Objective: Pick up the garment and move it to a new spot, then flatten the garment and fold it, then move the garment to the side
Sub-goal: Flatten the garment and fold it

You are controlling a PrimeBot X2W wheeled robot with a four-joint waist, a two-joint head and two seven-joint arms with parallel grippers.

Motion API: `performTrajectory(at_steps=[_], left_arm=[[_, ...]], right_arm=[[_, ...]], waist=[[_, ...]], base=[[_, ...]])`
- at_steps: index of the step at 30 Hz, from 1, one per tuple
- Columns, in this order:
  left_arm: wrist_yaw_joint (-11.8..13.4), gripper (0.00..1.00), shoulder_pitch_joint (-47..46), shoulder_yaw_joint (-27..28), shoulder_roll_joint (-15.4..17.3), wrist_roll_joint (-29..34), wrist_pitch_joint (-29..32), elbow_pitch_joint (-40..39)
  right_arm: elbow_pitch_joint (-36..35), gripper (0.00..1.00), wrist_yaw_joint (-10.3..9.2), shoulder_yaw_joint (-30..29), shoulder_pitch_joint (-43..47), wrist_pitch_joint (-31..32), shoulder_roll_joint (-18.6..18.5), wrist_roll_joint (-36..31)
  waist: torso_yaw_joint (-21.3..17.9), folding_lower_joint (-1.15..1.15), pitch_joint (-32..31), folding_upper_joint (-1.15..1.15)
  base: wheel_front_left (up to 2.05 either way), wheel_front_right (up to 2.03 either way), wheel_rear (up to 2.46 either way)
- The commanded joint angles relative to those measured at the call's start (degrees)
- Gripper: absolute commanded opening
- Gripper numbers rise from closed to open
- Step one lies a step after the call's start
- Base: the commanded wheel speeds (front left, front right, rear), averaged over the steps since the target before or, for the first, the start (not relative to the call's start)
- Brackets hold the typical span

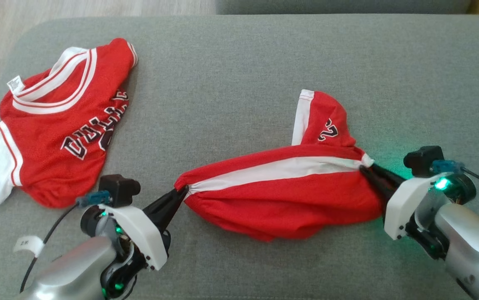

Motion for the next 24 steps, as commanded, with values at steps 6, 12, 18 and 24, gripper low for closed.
performTrajectory(at_steps=[6,12,18,24], left_arm=[[-0.25,0.0,-2.17,3.97,2.19,3.26,-1.15,-0.81],[-0.95,0.0,-3.42,6.88,4.53,4.29,-1.19,-4.94],[-2.23,0.0,-14.92,8.86,6.64,5.24,2.48,-10.41],[-2.64,0.0,-31.35,10.31,4.1,10.09,4.07,-7.9]], right_arm=[[-0.33,0.0,0.43,1.73,-2.38,-7.33,-3.36,2.15],[-3.48,0.0,0.43,-0.39,-4.36,-11.81,-6.48,5.81],[-11.33,0.0,0.43,-4.71,-10.4,-11.43,-9.39,14.55],[-9.95,0.0,0.43,-7.84,-22.52,-11.04,-10.6,14.02]], waist=[[-1.15,0.0,-2.63,0.0],[-4.17,0.0,-4.96,0.0],[-8.25,0.0,-2.17,0.0],[-11.79,0.0,4.01,0.0]], base=[[0.0,0.0,0.0],[0.0,0.0,0.0],[0.0,0.0,0.0],[0.0,0.0,0.0]])
